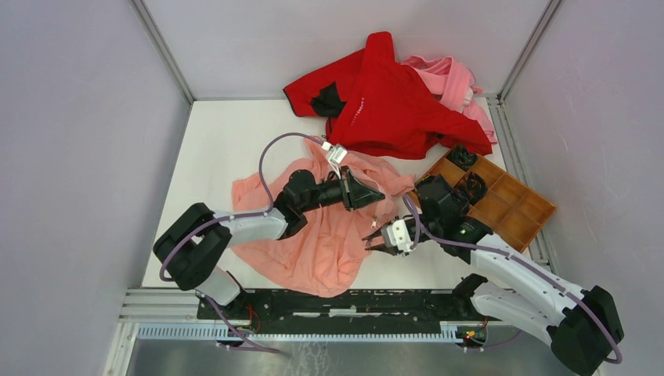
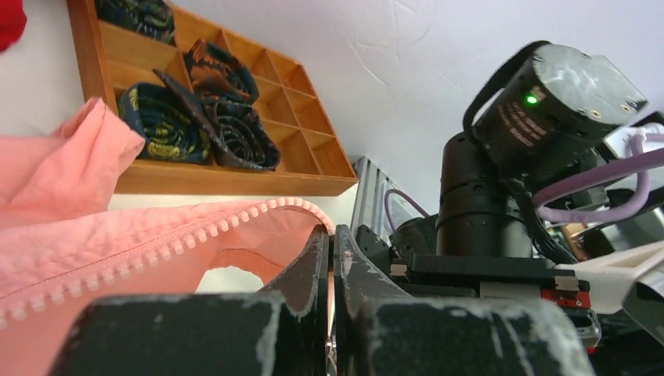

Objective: Zip up the jacket
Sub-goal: Adjust the zipper on the jacket.

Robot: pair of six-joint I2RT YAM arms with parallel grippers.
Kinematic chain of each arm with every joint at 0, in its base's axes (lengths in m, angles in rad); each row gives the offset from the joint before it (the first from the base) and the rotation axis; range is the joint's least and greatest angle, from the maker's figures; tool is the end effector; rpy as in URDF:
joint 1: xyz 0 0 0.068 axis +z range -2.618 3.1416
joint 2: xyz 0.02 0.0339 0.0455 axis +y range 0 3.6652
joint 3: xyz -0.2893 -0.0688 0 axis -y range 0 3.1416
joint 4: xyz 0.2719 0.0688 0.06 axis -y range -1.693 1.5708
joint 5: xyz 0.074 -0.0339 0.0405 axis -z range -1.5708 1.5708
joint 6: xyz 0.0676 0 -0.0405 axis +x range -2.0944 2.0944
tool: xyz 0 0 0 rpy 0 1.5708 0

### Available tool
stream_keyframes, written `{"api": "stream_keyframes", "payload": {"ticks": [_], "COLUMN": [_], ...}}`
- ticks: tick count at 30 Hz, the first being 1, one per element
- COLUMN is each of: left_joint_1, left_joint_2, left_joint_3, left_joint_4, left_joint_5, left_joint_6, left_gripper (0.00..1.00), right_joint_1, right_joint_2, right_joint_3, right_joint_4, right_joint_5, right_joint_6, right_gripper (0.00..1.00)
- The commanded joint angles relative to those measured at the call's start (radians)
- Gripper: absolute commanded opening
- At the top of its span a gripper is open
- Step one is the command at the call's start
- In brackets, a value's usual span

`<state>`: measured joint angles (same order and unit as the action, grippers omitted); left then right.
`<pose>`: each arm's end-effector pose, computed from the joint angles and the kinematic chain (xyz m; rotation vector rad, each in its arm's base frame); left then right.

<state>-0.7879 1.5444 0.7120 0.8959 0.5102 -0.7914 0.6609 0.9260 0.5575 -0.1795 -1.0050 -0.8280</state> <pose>0.2393 -0.2873 0.2504 0.4682 1.6963 -1.5943 0.1351 0.1773 0.2453 -1.6995 0.9894 0.9411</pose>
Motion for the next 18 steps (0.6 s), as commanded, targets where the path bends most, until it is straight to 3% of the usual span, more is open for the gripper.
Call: {"api": "stream_keyframes", "payload": {"ticks": [1, 5, 10, 14, 18], "left_joint_1": [-0.018, -0.022, -0.024, -0.024, -0.024], "left_joint_2": [-0.016, -0.021, -0.068, -0.128, -0.189], "left_joint_3": [-0.053, -0.084, -0.084, -0.092, -0.121], "left_joint_4": [0.284, 0.36, 0.316, 0.236, 0.192], "left_joint_5": [-0.084, -0.12, -0.117, -0.121, -0.116], "left_joint_6": [0.112, 0.131, 0.201, 0.287, 0.368], "left_gripper": [0.02, 0.02, 0.02, 0.02, 0.02], "right_joint_1": [-0.004, -0.06, -0.189, -0.291, -0.435], "right_joint_2": [-0.036, -0.045, -0.058, -0.078, -0.082], "right_joint_3": [0.057, 0.134, 0.229, 0.245, 0.257], "right_joint_4": [-0.208, -0.458, -0.775, -0.858, -0.819], "right_joint_5": [-0.115, -0.167, -0.22, -0.243, -0.282], "right_joint_6": [-0.213, -0.456, -0.746, -0.822, -0.718], "right_gripper": [0.38, 0.46, 0.55, 0.57, 0.57]}}
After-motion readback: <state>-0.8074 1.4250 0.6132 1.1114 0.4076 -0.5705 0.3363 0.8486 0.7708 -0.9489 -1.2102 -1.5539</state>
